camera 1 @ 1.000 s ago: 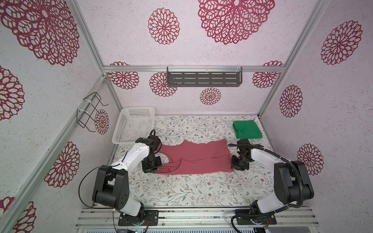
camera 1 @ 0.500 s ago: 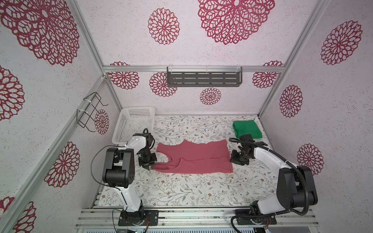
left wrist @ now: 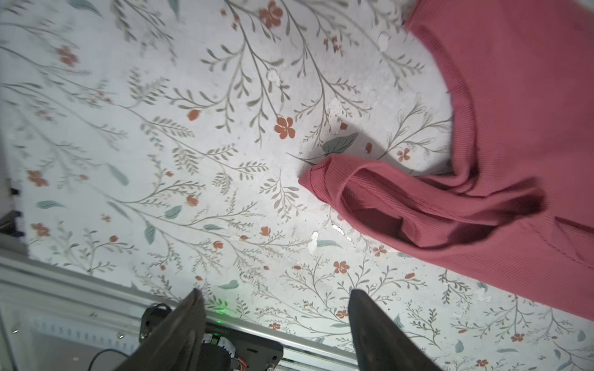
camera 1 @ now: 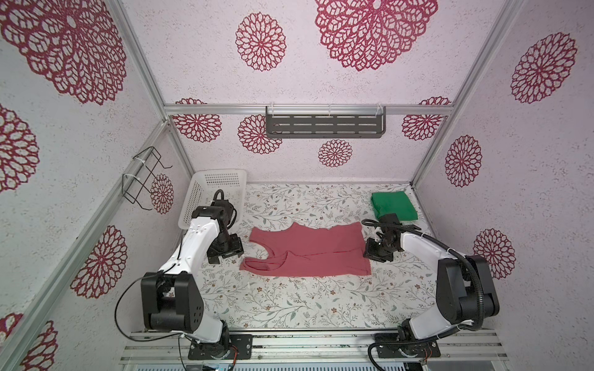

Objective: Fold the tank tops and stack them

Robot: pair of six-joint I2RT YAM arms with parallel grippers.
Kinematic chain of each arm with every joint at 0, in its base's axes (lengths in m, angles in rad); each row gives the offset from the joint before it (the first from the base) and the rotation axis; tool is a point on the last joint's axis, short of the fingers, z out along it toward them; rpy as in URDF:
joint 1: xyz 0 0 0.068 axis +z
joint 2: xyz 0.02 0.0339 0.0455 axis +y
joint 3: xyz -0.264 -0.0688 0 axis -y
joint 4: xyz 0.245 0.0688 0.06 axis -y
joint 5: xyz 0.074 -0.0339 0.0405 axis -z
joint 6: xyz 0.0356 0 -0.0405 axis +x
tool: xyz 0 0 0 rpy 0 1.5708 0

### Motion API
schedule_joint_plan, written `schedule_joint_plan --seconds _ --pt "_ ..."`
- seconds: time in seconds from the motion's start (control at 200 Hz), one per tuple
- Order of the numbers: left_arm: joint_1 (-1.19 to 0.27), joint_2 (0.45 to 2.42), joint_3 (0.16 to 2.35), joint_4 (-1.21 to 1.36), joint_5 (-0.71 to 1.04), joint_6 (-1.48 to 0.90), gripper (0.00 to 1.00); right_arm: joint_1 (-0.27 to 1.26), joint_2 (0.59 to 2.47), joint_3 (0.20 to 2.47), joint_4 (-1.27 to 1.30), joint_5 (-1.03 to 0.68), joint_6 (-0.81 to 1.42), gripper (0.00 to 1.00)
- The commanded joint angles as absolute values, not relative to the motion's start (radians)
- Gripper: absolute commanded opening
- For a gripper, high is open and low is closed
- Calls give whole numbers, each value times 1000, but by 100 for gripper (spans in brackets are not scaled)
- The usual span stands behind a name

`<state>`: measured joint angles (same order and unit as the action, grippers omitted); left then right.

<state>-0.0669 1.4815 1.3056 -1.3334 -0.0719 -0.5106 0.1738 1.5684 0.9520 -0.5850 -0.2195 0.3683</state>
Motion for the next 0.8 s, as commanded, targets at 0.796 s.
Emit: schedule_joint_plan --seconds 0.796 --pt "-535 1930 1410 -823 129 -808 48 236 1653 942 -515 -190 415 27"
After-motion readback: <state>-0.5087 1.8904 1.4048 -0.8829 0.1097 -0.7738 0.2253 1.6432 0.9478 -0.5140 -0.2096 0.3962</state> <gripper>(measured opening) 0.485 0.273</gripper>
